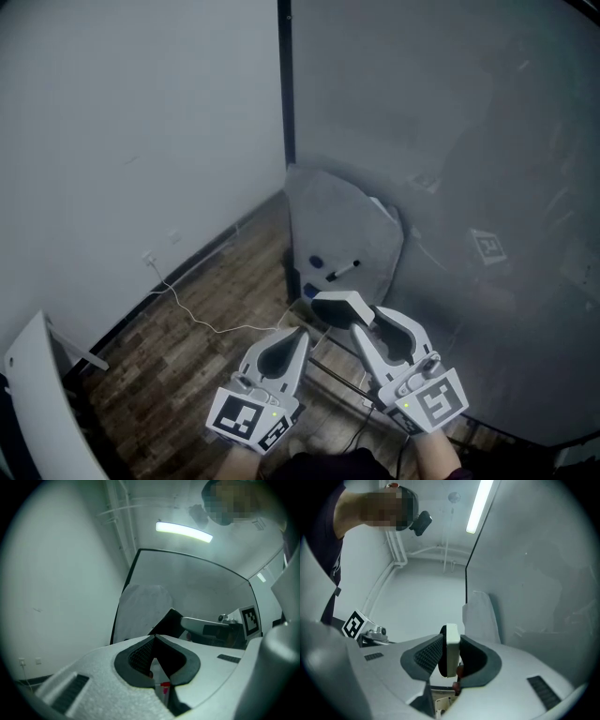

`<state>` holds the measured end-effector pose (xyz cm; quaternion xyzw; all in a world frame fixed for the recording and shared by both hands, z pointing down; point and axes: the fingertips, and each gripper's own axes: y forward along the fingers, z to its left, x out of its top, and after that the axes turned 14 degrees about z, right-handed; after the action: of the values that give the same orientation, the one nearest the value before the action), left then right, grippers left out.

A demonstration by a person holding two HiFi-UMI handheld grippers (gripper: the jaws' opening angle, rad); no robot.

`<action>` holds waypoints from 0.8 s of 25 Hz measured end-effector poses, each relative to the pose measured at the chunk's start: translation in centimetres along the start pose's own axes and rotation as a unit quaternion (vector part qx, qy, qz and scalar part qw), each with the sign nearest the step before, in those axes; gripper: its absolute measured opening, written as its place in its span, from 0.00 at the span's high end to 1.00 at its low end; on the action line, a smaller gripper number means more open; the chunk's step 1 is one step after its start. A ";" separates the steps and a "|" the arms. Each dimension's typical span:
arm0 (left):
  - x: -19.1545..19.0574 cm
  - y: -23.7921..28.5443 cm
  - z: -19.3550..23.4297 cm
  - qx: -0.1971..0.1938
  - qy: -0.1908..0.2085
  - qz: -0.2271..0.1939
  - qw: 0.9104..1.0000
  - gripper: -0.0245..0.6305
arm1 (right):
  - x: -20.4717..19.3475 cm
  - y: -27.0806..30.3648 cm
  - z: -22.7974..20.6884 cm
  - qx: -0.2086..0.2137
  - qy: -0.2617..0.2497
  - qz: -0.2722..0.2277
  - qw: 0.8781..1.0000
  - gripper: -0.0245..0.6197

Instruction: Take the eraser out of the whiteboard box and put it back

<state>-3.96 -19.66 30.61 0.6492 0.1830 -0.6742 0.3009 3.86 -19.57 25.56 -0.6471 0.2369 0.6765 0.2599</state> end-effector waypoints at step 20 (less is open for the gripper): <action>-7.4 2.4 4.1 0.011 -0.031 0.072 0.997 0.96 | -7.3 3.9 -0.4 -0.035 -0.028 0.085 0.995 0.81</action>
<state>-5.72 -22.81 38.62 0.6425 0.1187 -0.6728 0.3471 1.77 -23.10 32.79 -0.6140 0.2604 0.7218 0.1851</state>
